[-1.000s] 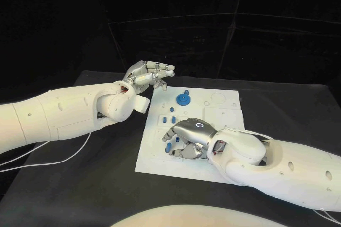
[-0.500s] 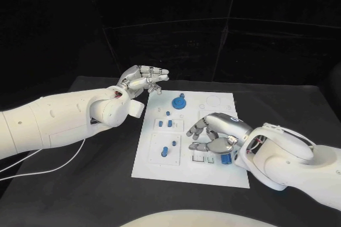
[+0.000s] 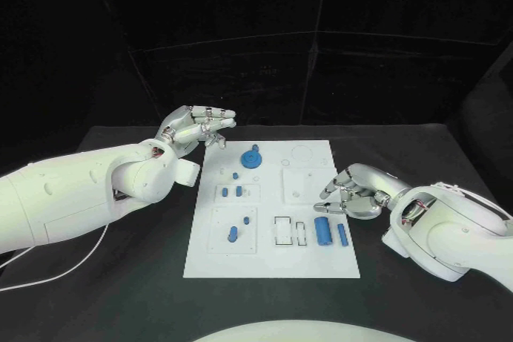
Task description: Assemble the parts on the task board
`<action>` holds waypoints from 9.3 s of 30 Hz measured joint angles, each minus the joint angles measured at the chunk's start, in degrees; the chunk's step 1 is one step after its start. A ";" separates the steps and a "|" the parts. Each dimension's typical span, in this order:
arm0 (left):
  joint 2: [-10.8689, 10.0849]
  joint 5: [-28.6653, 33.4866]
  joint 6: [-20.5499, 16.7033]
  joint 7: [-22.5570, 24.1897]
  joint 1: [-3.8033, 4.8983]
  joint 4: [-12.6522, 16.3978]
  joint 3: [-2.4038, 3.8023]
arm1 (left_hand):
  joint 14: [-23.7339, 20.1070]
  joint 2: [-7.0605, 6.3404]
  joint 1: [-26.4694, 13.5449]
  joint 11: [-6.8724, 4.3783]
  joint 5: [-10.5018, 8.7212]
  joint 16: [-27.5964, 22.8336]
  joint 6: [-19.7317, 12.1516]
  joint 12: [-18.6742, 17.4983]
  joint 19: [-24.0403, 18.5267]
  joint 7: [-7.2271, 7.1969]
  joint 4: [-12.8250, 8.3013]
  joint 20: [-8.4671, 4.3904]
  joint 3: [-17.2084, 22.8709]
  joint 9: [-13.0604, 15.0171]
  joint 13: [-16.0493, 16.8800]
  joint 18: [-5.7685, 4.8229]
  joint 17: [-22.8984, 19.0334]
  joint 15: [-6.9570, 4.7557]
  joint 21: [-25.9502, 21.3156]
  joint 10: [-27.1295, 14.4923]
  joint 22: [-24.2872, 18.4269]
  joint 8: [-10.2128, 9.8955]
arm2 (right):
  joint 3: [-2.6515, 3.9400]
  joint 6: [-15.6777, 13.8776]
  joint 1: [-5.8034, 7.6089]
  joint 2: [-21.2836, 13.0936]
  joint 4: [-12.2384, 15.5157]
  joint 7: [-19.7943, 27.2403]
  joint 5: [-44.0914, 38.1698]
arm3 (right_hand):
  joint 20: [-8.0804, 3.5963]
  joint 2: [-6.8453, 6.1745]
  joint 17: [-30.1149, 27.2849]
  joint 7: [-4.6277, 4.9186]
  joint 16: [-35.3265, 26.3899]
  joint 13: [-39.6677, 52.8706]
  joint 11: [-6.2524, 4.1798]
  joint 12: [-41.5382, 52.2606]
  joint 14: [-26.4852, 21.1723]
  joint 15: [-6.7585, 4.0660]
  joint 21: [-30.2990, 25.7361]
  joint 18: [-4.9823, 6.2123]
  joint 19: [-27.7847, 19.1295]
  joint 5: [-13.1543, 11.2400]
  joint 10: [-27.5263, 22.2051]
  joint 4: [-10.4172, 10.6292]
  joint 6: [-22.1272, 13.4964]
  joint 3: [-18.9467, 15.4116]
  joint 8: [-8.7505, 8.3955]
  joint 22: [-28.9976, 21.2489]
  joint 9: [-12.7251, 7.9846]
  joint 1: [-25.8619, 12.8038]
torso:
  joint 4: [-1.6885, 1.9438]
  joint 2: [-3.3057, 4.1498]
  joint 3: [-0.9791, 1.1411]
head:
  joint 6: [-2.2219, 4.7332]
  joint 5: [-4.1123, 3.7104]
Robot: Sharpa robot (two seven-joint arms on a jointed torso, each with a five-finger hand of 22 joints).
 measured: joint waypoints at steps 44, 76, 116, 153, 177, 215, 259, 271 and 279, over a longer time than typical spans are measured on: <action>-0.47 0.01 0.15 -0.04 -0.13 -0.12 -0.35 | 0.00 0.24 -0.24 0.00 0.00 0.00 0.00 0.27 0.00 0.00 0.00 0.00 0.00 0.00 0.05 0.00 -0.04 0.00 0.00 0.00 -0.05 0.23 | -1.48 7.65 -4.56 5.56 -2.23 -13.36 -10.72 | -0.12 1.53 0.40 -0.73 0.45 21.54 -0.80 14.39 0.20 -0.37 1.54 0.03 0.28 -0.68 1.82 1.20 -0.27 -7.05 8.36 -0.02 4.91 -4.65 | -0.79 -0.29 -0.14 | 0.17 -0.46; -0.74 0.01 0.24 -0.09 -0.13 0.10 -0.37 | 0.00 0.23 -0.23 0.00 0.00 0.00 0.00 0.27 0.00 0.00 0.00 0.00 0.00 0.00 0.03 0.00 -0.03 0.00 0.00 0.00 -0.04 0.23 | -1.69 -6.46 -5.64 5.93 1.92 -10.67 -7.03 | -0.94 5.98 1.59 -1.92 1.18 27.91 -1.82 19.01 0.20 -1.16 2.69 -0.88 0.27 9.47 4.88 0.62 0.32 -6.49 10.59 -0.04 7.34 2.22 | -0.64 -0.34 -0.21 | 0.41 -0.51; -0.53 0.01 0.37 -0.17 -0.12 0.27 -0.36 | -0.20 0.23 -0.23 -0.21 0.00 0.00 0.00 0.27 0.00 0.00 0.00 0.00 0.00 0.00 0.02 0.00 -0.02 0.20 0.00 -0.20 -0.11 0.23 | -1.67 -1.92 -5.61 14.95 -3.93 -11.84 -2.66 | -0.94 5.24 -1.75 -1.54 -0.40 24.92 -1.21 13.31 0.07 -1.28 1.53 -0.86 0.26 -9.88 3.01 1.34 -0.95 -13.21 10.93 -0.04 9.55 -8.66 | -0.72 -0.29 -0.19 | 0.12 0.16; -0.54 0.02 0.48 -0.26 -0.12 0.18 -0.36 | -0.20 0.23 -0.23 -0.20 0.00 0.00 0.00 0.27 0.00 0.00 0.00 0.00 0.00 0.00 0.02 -0.01 -0.02 0.20 0.00 -0.20 -0.09 0.23 | -1.54 -2.38 -5.49 14.22 -3.11 -11.84 -8.00 | -1.07 4.92 -2.76 -2.35 -1.30 26.25 -2.25 13.50 0.10 -1.68 1.26 -0.86 0.40 -5.67 3.64 -3.67 -0.30 -6.47 15.38 -0.04 13.03 3.74 | -0.71 -0.26 -0.21 | 0.03 0.07; -0.74 0.02 0.48 -0.27 -0.12 0.26 -0.37 | -0.41 0.23 -0.23 -0.20 0.00 0.00 0.00 0.49 0.00 0.00 -0.16 0.00 -0.16 0.00 0.06 0.00 -0.12 -0.01 -0.22 -0.20 -0.15 0.22 | -1.65 -3.11 -5.59 14.05 -3.44 -9.28 -9.83 | -1.37 6.75 -2.20 -2.93 -1.30 27.01 -2.13 14.14 -0.12 -1.89 1.85 -0.85 0.26 -5.99 3.96 -2.93 -0.47 -8.95 17.10 -0.05 14.02 4.37 | -0.75 -0.31 -0.22 | -0.03 0.28; -0.88 0.02 0.48 -0.28 -0.12 0.35 -0.37 | -0.41 0.23 -0.23 -0.20 0.00 0.00 0.00 0.49 0.00 0.00 -0.16 0.00 -0.16 0.00 0.05 0.00 -0.11 -0.01 -0.22 -0.20 -0.14 0.22 | -1.66 1.03 -5.59 14.15 -4.29 -4.81 -7.34 | -1.78 8.16 -1.36 -3.10 -0.84 27.97 -1.92 15.49 0.01 -2.20 2.46 -0.85 0.26 -6.34 4.16 -5.97 -0.65 -8.11 17.60 -0.05 14.28 9.54 | -0.74 -0.29 -0.24 | -0.03 0.57; -0.88 0.02 0.47 -0.28 -0.13 0.40 -0.41 | -0.41 0.23 -0.23 -0.20 0.00 0.00 0.00 0.49 0.00 0.00 -0.16 0.00 -0.16 0.00 0.04 0.00 -0.10 0.00 -0.22 -0.20 -0.13 0.23 | -1.61 -3.42 -5.55 -0.67 0.36 -2.47 -5.34 | -0.93 9.26 -2.82 -0.79 -1.19 27.90 -0.77 13.22 0.08 -1.02 2.16 -0.85 0.25 -2.30 3.83 -4.17 -4.50 -11.49 11.04 -0.05 10.82 8.89 | -0.85 -0.37 -0.26 | 0.53 -1.57; -0.96 0.02 0.47 -0.28 -0.13 0.53 -0.46 | -0.41 0.23 -0.23 -0.20 0.00 0.00 0.00 0.49 0.00 0.00 -0.16 0.00 -0.16 0.00 0.04 -0.01 -0.10 -0.01 -0.22 -0.20 -0.13 0.22 | -1.66 -0.48 -5.65 -0.72 -1.07 -8.13 -10.09 | -0.50 8.19 -4.80 -0.95 -2.38 26.15 -0.48 11.68 0.00 -0.96 1.32 -0.84 0.27 -2.28 3.53 -1.66 -3.52 -14.32 10.73 -0.05 10.89 5.93 | -0.73 -0.30 -0.22 | 0.39 -2.93; -1.00 0.02 0.48 -0.28 -0.14 0.49 -0.52 | -0.41 0.23 -0.23 -0.20 0.00 0.00 0.00 0.49 0.00 0.00 -0.16 0.00 -0.16 0.00 0.04 0.00 -0.10 0.00 -0.22 -0.20 -0.13 0.22 | -1.68 2.09 -5.69 -0.44 -1.53 -10.72 -12.83 | -0.50 7.60 -4.94 -1.23 -2.63 26.13 -0.70 11.67 0.00 -0.96 1.32 -0.85 0.27 -2.66 3.31 -0.62 -2.86 -14.99 11.11 -0.05 11.23 5.34 | -0.72 -0.29 -0.18 | 0.29 -2.94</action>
